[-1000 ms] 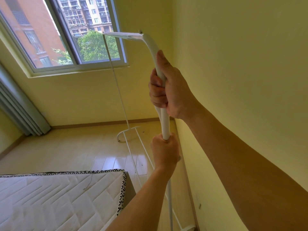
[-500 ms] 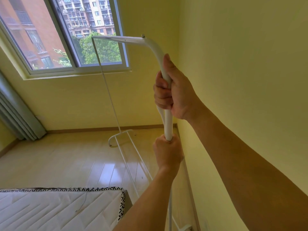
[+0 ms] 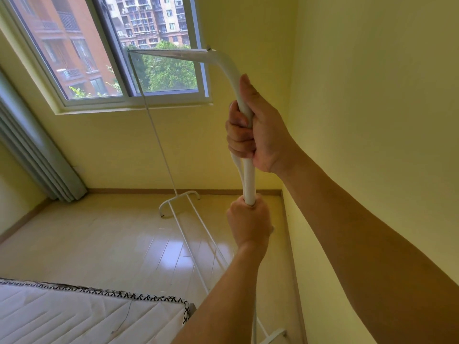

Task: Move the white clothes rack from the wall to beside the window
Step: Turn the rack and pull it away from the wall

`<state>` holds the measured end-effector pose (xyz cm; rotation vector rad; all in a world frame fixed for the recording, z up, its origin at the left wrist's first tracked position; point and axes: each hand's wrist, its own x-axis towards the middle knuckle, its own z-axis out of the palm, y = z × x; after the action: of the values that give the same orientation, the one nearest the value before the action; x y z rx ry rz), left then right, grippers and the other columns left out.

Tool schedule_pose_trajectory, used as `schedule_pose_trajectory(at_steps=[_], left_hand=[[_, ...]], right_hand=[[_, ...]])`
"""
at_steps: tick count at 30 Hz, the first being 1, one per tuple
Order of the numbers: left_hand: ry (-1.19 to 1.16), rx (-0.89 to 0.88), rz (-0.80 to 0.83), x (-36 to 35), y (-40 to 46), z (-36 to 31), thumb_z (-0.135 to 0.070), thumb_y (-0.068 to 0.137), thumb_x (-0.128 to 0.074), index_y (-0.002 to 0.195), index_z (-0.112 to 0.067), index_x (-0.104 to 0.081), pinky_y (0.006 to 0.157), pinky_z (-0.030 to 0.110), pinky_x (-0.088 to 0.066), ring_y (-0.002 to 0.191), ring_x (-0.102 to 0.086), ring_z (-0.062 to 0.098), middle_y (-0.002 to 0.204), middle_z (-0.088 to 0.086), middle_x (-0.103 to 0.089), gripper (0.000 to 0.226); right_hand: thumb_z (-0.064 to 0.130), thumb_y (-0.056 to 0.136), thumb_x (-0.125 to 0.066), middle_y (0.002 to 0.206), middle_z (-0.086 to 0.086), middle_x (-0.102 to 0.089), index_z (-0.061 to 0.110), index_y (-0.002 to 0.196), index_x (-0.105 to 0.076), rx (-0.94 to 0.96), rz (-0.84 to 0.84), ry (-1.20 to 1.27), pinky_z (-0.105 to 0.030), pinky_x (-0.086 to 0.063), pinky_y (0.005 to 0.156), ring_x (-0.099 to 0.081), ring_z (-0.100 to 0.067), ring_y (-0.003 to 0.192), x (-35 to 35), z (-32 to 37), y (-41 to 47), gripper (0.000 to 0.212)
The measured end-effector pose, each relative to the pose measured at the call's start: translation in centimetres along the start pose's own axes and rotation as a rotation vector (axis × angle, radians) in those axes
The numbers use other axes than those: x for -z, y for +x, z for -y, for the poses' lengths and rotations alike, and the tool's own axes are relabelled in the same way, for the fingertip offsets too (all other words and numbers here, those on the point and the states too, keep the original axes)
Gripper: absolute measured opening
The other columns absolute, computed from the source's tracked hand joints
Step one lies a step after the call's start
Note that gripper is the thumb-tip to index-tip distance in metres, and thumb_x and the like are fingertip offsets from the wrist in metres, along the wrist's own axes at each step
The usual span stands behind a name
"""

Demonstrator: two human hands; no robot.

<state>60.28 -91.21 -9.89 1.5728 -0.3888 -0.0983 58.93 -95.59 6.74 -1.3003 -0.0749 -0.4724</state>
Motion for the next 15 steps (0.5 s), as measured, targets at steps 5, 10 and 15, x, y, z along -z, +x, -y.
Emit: schedule_pose_trajectory(at_steps=[5,10,15], left_hand=[[0.035,0.007,-0.048,-2.2,3.9,0.3,-0.021,0.075,-0.047,0.046,-0.023,-0.037,0.029,0.040,-0.049,0.029,-0.037,0.009,0.030,-0.010,-0.035,0.031],[0.070,0.010,-0.112,-3.3,7.8,1.0,-0.023,0.073,-0.047,0.045,-0.022,-0.037,0.034,0.051,-0.051,0.036,-0.040,0.018,0.030,-0.010,-0.034,0.030],[0.085,-0.008,-0.126,-4.4,12.3,1.9,-0.025,0.075,-0.047,0.046,-0.023,-0.041,0.032,0.040,-0.052,0.030,-0.044,0.013,0.029,-0.010,-0.039,0.030]], right_hand=[[0.060,0.093,-0.037,0.041,0.007,-0.023,0.019,0.059,-0.027,-0.017,0.046,0.023,-0.020,-0.013,0.040,-0.014,-0.012,0.034,2.4,-0.7,4.0,0.054],[0.060,0.093,-0.036,0.040,0.007,-0.024,0.019,0.056,-0.030,-0.023,0.093,0.039,-0.019,-0.015,0.039,-0.015,-0.012,0.033,3.9,-1.6,8.1,0.055],[0.058,0.096,-0.031,0.038,0.008,-0.025,0.021,0.051,-0.035,-0.028,0.150,0.070,-0.019,-0.014,0.038,-0.016,-0.010,0.031,5.5,-2.7,12.6,0.058]])
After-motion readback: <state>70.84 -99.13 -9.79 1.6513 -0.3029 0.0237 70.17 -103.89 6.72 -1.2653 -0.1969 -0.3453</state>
